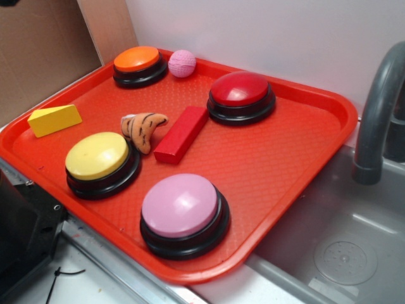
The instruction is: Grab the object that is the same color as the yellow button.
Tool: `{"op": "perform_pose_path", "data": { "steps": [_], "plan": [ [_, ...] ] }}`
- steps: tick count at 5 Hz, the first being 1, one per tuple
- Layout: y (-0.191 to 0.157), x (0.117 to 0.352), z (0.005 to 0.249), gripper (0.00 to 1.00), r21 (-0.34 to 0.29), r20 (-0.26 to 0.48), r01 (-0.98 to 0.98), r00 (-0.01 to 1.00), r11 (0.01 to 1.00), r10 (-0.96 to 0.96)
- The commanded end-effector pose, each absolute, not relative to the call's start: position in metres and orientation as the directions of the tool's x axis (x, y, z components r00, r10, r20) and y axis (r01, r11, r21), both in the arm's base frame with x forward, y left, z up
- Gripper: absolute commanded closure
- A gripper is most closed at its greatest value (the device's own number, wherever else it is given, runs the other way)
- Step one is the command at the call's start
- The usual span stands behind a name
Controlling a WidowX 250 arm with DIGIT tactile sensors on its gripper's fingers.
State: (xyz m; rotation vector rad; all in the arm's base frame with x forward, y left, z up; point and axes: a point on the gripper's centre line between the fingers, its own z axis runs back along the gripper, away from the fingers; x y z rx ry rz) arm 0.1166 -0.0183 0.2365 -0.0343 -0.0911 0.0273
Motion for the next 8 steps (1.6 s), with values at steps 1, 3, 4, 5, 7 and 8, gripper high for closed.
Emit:
{"op": "perform_pose_path", "data": {
  "steps": [1,3,4,5,7,8],
  "plan": [
    [-0.018,0.117,0.236,0.0,-0.035,0.091,-0.026,0.995,0.999,0.029],
    [0.029,0.128,0.21,0.0,-0.013,0.116,0.001,0.993,1.0,0.001],
    [0.07,0.138,0.19,0.0,-0.071,0.168,0.116,0.98,0.991,-0.103],
    [0.098,0.149,0.165,0.0,-0.019,0.203,0.262,0.946,0.965,-0.253],
    [0.137,0.17,0.116,0.0,0.065,0.263,0.531,0.808,0.845,-0.528],
    [0.139,0.175,0.103,0.0,0.101,0.272,0.588,0.76,0.803,-0.591]
  ]
}}
